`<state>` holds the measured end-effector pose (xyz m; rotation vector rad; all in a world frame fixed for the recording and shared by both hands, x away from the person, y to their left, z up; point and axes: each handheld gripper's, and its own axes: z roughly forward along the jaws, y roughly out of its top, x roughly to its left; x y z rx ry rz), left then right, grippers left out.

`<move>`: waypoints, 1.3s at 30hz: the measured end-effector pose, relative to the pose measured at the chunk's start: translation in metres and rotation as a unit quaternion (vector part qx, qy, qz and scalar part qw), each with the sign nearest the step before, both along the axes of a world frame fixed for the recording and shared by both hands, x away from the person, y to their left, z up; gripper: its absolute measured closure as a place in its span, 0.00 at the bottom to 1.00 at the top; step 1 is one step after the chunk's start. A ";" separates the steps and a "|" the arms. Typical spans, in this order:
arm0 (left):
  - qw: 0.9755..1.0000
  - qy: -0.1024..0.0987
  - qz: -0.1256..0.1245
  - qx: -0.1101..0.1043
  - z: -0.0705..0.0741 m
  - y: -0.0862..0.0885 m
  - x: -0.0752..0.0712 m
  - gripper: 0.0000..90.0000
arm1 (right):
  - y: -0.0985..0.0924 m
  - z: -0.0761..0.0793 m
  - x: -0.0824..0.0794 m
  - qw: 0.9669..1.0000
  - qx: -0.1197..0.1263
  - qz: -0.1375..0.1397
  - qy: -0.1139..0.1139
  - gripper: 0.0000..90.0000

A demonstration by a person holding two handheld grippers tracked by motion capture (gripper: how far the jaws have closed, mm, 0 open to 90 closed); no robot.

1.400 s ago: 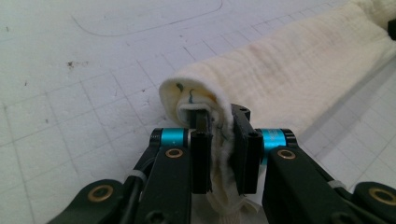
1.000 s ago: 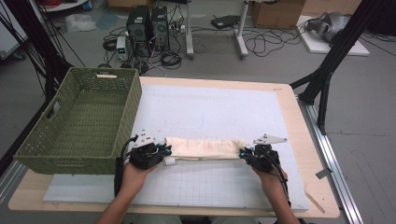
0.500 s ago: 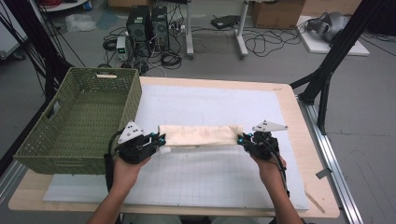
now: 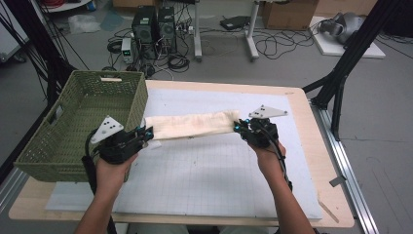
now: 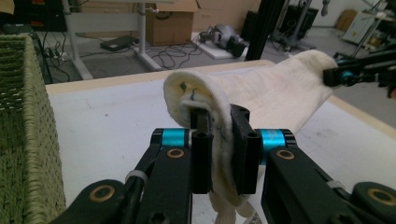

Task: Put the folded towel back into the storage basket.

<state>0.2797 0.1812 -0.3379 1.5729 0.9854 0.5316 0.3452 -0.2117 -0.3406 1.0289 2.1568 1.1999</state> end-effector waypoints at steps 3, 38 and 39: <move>1.000 -0.010 0.006 -0.001 0.009 0.004 -0.004 0.89 | 0.007 0.005 0.005 1.000 0.004 0.006 -0.006 0.89; 0.990 -0.027 0.139 -0.022 0.020 0.100 -0.035 0.89 | 0.147 0.044 0.080 0.994 -0.019 0.101 -0.046 0.89; 0.989 -0.027 0.142 -0.023 0.020 0.102 -0.036 0.89 | 0.151 0.045 0.081 0.993 -0.020 0.104 -0.046 0.89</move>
